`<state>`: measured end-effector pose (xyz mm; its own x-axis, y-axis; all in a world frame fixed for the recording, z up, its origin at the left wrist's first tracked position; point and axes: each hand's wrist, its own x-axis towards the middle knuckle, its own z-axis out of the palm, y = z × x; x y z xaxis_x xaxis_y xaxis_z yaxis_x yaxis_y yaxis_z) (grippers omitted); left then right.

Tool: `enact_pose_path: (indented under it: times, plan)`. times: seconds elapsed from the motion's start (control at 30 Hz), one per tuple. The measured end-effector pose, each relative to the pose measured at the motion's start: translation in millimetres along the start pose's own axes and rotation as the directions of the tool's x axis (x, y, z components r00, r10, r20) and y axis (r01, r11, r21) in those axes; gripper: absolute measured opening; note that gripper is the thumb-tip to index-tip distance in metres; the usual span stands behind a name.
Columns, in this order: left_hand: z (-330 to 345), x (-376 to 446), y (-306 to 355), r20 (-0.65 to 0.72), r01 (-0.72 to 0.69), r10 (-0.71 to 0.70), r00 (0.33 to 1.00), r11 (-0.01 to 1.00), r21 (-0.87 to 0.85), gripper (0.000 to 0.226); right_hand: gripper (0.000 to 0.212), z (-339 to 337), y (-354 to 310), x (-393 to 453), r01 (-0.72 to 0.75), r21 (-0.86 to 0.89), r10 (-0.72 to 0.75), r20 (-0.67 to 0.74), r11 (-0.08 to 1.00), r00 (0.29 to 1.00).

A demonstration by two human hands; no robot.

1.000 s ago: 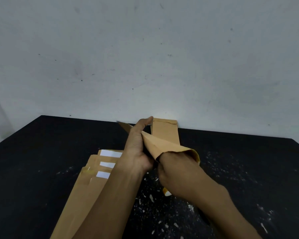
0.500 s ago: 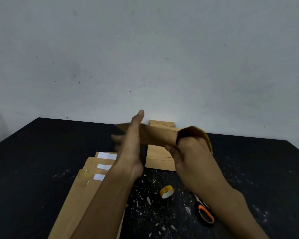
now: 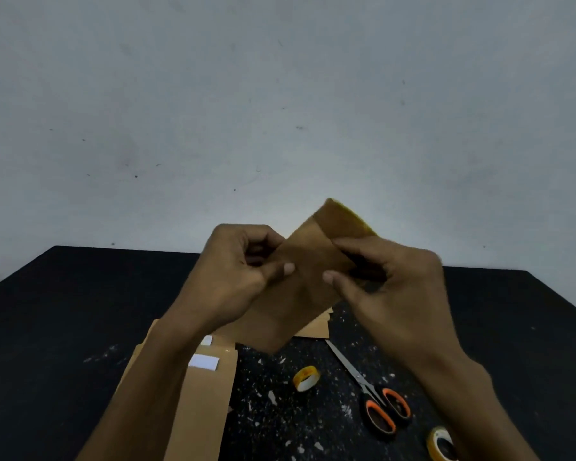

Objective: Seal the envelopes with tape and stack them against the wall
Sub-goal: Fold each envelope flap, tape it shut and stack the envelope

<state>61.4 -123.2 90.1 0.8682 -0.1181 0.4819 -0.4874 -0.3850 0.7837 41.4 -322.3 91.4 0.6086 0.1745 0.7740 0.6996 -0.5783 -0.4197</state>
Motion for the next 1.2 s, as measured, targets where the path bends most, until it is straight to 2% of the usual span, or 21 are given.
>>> enact_pose_path:
  times: [0.1, 0.17, 0.23, 0.27, 0.3, 0.37, 0.4, 0.43, 0.5, 0.6, 0.8, 0.9, 0.93, 1.0, 1.1, 1.2]
  plan:
    - [-2, -5, 8, -0.008, 0.037, -0.039, 0.999, 0.987, -0.156, 0.010, 0.030, -9, 2, -1, 0.067, 0.011, -0.063, -0.215, 0.998, 0.975]
    - [-3, -8, 12, -0.007, 0.073, -0.078, 0.997, 0.955, -0.287, 0.019, 0.026, -12, -1, -2, 0.062, 0.032, -0.047, -0.336, 0.998, 0.941]
    - [-4, -10, 14, 0.000, 0.118, -0.129, 0.992, 0.908, -0.403, 0.027, 0.032, -13, -4, -3, -0.040, 0.102, 0.080, -0.430, 0.994, 0.899]
    - [-4, -11, 13, 0.011, 0.145, -0.157, 0.988, 0.880, -0.452, 0.028, 0.038, -13, -5, -3, -0.132, 0.191, 0.203, -0.424, 0.973, 0.883]
    - [-4, -13, 12, 0.031, 0.175, -0.183, 0.983, 0.851, -0.495, 0.027, 0.042, -15, -6, -3, -0.239, 0.317, 0.347, -0.349, 0.918, 0.870]
    - [-2, -19, 9, 0.101, 0.239, -0.220, 0.970, 0.803, -0.546, 0.025, 0.042, -18, -5, -1, -0.424, 0.582, 0.545, -0.039, 0.694, 0.838]
    - [0, -22, 8, 0.157, 0.282, -0.234, 0.959, 0.785, -0.551, 0.025, 0.035, -18, -3, -3, -0.489, 0.657, 0.566, 0.113, 0.574, 0.817]
    - [2, -27, 7, 0.221, 0.329, -0.247, 0.943, 0.773, -0.542, 0.027, 0.027, -17, -1, -6, -0.530, 0.683, 0.558, 0.212, 0.503, 0.802]
    - [8, -34, 4, 0.326, 0.413, -0.278, 0.904, 0.765, -0.495, 0.036, 0.019, -14, 4, -18, -0.577, 0.639, 0.551, 0.273, 0.509, 0.788]
    - [19, -43, -8, 0.359, 0.491, -0.353, 0.864, 0.747, -0.447, 0.044, 0.020, -7, 15, -44, -0.649, 0.581, 0.564, 0.355, 0.492, 0.746]
    - [40, -65, -39, 0.338, 0.546, -0.454, 0.825, 0.794, -0.268, 0.011, 0.026, 5, 39, -92, -0.790, 0.478, 0.588, 0.533, 0.383, 0.608]
    - [51, -79, -58, 0.316, 0.520, -0.453, 0.833, 0.837, -0.169, 0.011, 0.024, 13, 50, -113, -0.800, 0.386, 0.598, 0.531, 0.459, 0.600]
    - [53, -83, -64, 0.303, 0.492, -0.436, 0.848, 0.859, -0.142, 0.014, 0.024, 16, 54, -119, -0.786, 0.348, 0.605, 0.504, 0.511, 0.616]
    - [58, -90, -73, 0.274, 0.409, -0.376, 0.885, 0.910, -0.071, 0.025, 0.027, 23, 60, -129, -0.729, 0.270, 0.593, 0.440, 0.629, 0.675]
    - [59, -95, -85, 0.244, 0.258, -0.255, 0.936, 0.966, 0.021, 0.040, 0.031, 30, 66, -140, -0.556, 0.170, 0.478, 0.349, 0.814, 0.806]
    - [57, -98, -92, 0.221, 0.123, -0.134, 0.966, 0.990, 0.065, 0.036, 0.031, 32, 73, -146, -0.339, 0.045, 0.315, 0.271, 0.940, 0.910]
